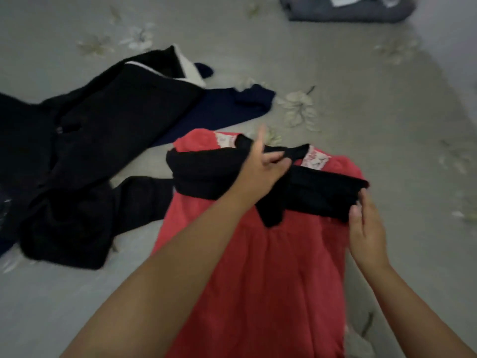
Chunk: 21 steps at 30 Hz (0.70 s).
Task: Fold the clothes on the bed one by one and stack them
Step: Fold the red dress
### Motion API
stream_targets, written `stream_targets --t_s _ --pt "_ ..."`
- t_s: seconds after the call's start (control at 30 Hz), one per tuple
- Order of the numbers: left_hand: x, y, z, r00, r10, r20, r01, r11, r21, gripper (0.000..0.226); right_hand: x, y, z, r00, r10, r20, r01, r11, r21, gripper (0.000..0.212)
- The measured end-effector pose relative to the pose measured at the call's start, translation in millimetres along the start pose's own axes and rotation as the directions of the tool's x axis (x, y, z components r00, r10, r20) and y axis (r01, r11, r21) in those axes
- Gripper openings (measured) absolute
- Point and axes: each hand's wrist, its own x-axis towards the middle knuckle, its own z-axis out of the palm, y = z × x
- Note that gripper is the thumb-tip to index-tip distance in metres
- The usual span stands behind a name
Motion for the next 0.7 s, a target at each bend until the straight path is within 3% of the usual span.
stream_targets --t_s 0.07,0.1,0.2,0.33,0.4,0.5,0.6,0.7 --pt "1.2 -9.1 35.8 0.965 -0.085 0.247 0.065 0.994 0.091 0.071 -4.0 16.1 -14.9 0.999 0.043 -0.028 -0.043 0.999 0.014 0.081" --pt "0.0 -17.6 42.2 0.952 -0.107 0.288 0.058 0.983 0.172 0.067 -6.5 21.8 -17.5 0.997 0.079 -0.024 -0.078 0.997 0.019 0.080" --pt "-2.0 -50.5 20.7 0.994 -0.029 0.103 -0.020 0.897 0.442 0.057 -10.7 25.3 -9.7 0.993 0.117 0.003 -0.117 0.993 0.008 0.069" --pt "0.1 -81.6 -46.7 0.994 0.110 -0.014 -0.053 0.580 0.813 0.056 -3.1 25.4 28.2 0.994 0.100 0.032 -0.092 0.975 -0.201 0.080" --pt "8.9 -83.8 -76.0 0.984 0.165 -0.065 -0.024 0.488 0.873 0.050 9.6 22.7 45.2 0.997 0.081 0.010 -0.074 0.948 -0.309 0.077" --pt "33.3 -82.2 -106.8 0.967 0.189 -0.170 0.079 0.413 0.907 0.043 33.5 24.7 57.1 0.975 0.221 0.006 -0.200 0.896 -0.396 0.074" --pt "65.3 -82.8 -129.9 0.964 0.178 -0.198 0.127 0.345 0.930 0.051 57.8 27.7 62.3 0.954 0.290 -0.072 -0.292 0.852 -0.435 0.070" --pt "89.2 -85.1 -140.4 0.983 0.101 -0.153 0.119 0.286 0.951 0.055 71.1 27.8 69.2 0.966 0.244 -0.083 -0.257 0.889 -0.378 0.054"
